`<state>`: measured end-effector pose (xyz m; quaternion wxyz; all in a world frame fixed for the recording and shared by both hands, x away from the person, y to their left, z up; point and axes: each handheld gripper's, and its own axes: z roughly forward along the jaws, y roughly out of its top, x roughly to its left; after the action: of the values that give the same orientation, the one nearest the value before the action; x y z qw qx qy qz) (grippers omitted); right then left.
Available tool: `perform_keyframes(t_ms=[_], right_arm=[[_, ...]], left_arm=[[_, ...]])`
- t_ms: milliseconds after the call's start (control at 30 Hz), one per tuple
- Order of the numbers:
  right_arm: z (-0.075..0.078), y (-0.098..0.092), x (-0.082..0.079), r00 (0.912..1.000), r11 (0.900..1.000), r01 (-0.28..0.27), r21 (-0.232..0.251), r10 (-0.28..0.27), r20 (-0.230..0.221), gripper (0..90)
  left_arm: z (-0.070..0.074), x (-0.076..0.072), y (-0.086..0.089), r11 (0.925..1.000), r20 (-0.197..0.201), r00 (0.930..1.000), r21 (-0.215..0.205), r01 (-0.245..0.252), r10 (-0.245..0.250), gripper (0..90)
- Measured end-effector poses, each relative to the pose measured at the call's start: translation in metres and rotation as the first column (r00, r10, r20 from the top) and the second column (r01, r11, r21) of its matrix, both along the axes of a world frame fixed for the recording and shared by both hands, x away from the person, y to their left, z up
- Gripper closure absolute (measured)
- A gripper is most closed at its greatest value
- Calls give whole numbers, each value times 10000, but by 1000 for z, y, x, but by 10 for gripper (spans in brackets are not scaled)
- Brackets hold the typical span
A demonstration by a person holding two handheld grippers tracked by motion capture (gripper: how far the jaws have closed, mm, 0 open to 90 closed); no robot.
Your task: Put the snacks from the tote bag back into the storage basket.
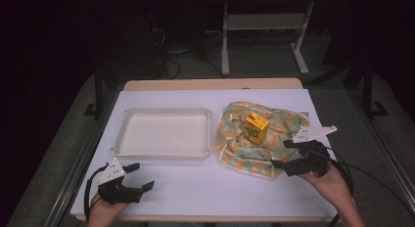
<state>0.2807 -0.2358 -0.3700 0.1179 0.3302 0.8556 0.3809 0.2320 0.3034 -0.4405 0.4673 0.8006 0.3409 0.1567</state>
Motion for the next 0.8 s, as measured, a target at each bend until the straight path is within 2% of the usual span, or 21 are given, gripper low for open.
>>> perform_keyframes(t_ms=[367, 800], right_arm=[[18, 5, 17, 10000, 9999, -82, -114, 82, 14, 168], [30, 14, 37, 9995, 9987, -293, -427, 288, -127, 160]], left_arm=[[0, 1, 0, 10000, 27, 10000, -38, -4, 4, 138], [0, 1, 1, 10000, 17, 10000, -48, -23, 23, 138]])
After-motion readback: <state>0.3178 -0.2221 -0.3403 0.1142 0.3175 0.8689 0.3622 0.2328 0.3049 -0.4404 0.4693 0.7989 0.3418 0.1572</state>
